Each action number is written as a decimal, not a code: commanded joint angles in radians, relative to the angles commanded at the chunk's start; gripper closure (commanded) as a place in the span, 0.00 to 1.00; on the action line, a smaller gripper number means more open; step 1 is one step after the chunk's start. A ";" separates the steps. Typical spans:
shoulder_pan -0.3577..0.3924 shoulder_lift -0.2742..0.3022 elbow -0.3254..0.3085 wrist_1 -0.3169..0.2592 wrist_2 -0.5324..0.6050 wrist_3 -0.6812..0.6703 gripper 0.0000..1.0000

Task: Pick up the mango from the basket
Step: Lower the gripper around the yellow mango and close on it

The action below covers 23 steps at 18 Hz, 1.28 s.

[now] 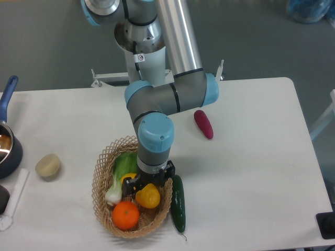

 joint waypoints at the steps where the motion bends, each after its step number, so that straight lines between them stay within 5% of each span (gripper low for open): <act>1: -0.002 -0.002 0.002 0.000 0.000 0.000 0.00; 12: -0.026 -0.026 0.012 0.005 0.018 0.006 0.06; 19: -0.026 -0.006 0.017 0.006 0.018 0.014 0.50; 23: -0.026 -0.002 0.017 0.006 0.020 0.014 0.60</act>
